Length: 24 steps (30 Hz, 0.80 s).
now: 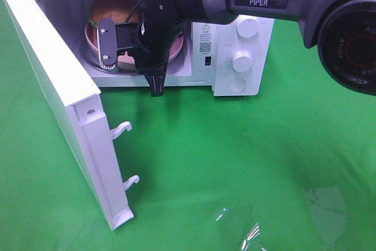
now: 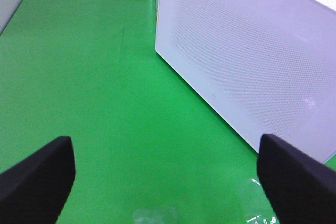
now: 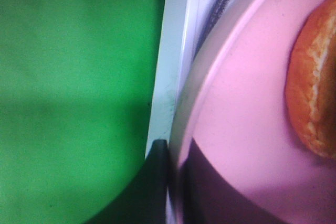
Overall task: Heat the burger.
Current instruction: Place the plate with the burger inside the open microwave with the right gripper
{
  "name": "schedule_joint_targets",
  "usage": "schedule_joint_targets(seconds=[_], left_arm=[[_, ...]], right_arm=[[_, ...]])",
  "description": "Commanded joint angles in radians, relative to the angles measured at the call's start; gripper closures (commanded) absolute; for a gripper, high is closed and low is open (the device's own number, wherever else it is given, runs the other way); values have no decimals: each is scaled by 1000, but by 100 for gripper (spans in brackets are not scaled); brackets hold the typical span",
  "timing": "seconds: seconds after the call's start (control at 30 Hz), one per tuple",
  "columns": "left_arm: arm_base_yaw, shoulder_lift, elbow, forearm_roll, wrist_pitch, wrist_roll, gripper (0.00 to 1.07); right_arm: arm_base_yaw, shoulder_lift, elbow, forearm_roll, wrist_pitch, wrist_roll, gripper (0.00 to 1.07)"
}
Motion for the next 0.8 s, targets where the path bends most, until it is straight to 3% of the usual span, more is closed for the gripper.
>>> schedule_joint_targets(seconds=[0.03,0.8], left_arm=[[2,-14,3,-8,-7,-1,21],[2,-14,3,-8,-7,-1,21]], right_arm=[[-1,-19,-18,-17,-43,-17,107],[-1,-19,-18,-12,-52,-102,106]])
